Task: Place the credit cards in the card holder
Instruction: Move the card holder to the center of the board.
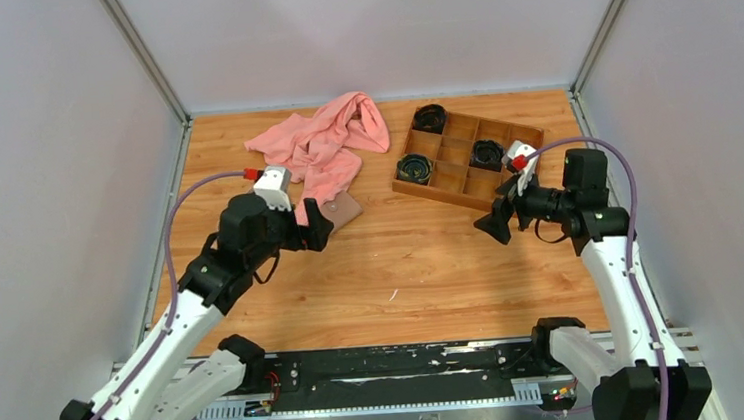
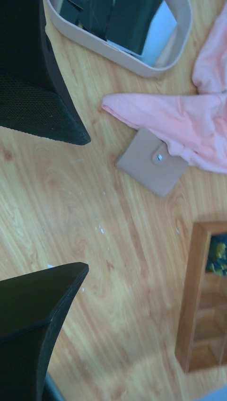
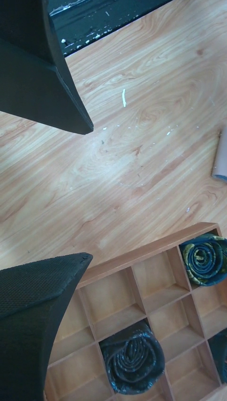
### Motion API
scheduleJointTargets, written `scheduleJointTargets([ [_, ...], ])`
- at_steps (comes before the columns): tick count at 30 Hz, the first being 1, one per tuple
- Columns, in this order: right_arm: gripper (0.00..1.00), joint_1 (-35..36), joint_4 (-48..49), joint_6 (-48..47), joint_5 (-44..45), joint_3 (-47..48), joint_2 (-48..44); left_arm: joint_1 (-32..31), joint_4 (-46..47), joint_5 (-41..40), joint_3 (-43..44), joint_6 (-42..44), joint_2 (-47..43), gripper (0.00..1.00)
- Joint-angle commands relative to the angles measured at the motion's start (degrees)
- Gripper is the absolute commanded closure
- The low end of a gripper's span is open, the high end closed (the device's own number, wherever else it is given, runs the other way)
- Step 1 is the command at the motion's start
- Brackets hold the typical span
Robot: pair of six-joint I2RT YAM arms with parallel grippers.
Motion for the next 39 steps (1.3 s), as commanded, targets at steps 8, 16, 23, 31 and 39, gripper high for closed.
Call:
scheduleJointTargets([
  [8,0.0,0.6,-1.6,-5.3,1.2,-2.9,-1.4,-0.4,15.2,-4.3,-2.6,-1.0,14.8,0.0],
  [16,0.0,0.8,-2.0,-6.0,1.5,-3.2,-1.5,8.1,17.2,6.9,2.9,1.8,32.7,0.07],
  [23,0.0,1.9,-2.1,-6.4,2.3,-3.3,-1.0,10.5,11.4,8.3,9.6,4.1,44.5,0.28],
  [31,0.0,2.3,-2.0,-6.8,2.7,-3.5,-0.5,14.0,11.4,9.4,11.8,4.1,50.2,0.35],
  [39,0.0,3.9,-2.1,-7.0,3.2,-3.6,0.1,15.0,11.3,12.9,12.1,3.7,53.1,0.39],
])
